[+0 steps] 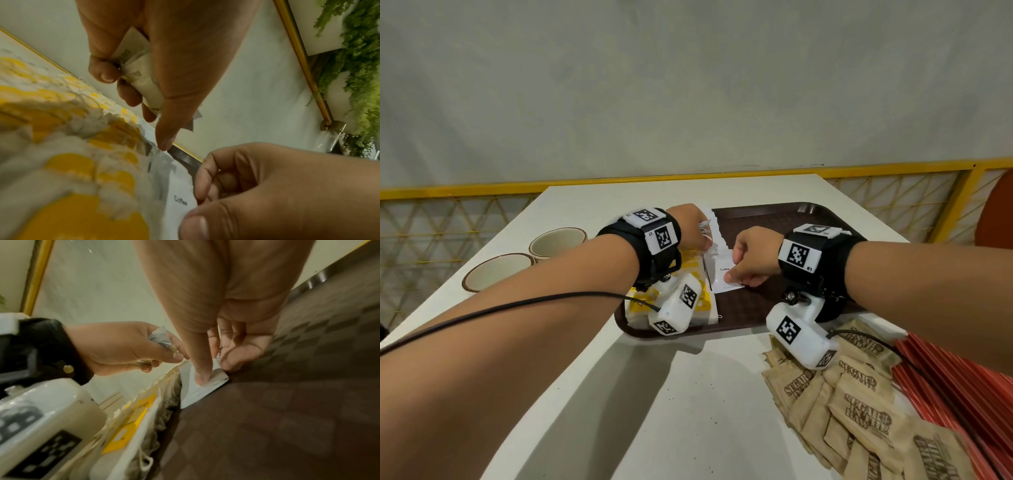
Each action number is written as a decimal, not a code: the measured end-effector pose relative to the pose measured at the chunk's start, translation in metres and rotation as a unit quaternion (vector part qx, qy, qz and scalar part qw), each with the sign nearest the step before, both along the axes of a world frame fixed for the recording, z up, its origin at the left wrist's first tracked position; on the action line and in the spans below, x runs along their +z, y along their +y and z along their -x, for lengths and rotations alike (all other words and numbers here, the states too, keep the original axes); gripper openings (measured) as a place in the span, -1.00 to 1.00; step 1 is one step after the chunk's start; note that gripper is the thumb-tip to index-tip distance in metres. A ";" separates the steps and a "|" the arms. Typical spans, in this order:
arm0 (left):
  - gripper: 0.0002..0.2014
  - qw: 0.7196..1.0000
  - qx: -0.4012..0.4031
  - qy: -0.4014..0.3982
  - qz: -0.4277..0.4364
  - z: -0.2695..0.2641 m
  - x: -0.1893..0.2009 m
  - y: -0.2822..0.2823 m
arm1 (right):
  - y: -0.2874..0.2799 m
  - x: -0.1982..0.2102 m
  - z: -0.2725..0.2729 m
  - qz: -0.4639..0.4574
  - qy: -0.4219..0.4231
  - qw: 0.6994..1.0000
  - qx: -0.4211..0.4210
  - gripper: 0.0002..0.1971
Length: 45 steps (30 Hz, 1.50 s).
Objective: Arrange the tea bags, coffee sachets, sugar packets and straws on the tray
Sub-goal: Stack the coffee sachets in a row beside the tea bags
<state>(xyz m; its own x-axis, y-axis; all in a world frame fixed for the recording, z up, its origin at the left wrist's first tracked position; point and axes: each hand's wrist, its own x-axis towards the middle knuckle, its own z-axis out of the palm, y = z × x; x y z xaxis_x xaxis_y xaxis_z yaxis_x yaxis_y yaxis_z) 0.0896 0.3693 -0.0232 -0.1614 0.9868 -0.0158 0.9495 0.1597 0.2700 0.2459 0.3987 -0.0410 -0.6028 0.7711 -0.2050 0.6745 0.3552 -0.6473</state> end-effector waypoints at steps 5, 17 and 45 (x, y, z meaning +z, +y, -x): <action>-0.94 0.999 -0.013 0.051 0.013 -0.006 -0.002 0.006 | 0.001 0.001 0.003 -0.047 -0.027 0.999 0.002 -0.73; -0.87 0.998 0.014 0.050 0.031 -0.004 0.003 0.009 | -0.002 0.003 0.001 0.002 0.021 1.000 -0.012 -0.78; -0.50 0.834 -0.010 -0.546 -0.078 -0.008 0.018 -0.058 | -0.040 0.027 0.009 0.036 0.335 0.941 -0.031 -0.66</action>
<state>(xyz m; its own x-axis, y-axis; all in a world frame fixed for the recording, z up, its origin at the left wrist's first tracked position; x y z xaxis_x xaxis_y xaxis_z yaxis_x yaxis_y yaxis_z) 0.0976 0.3109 -0.0051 -0.1175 0.9930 -0.0134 0.1271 0.0284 0.9915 0.2374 0.3586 -0.0139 -0.5699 0.8076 0.1516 0.1246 0.2673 -0.9555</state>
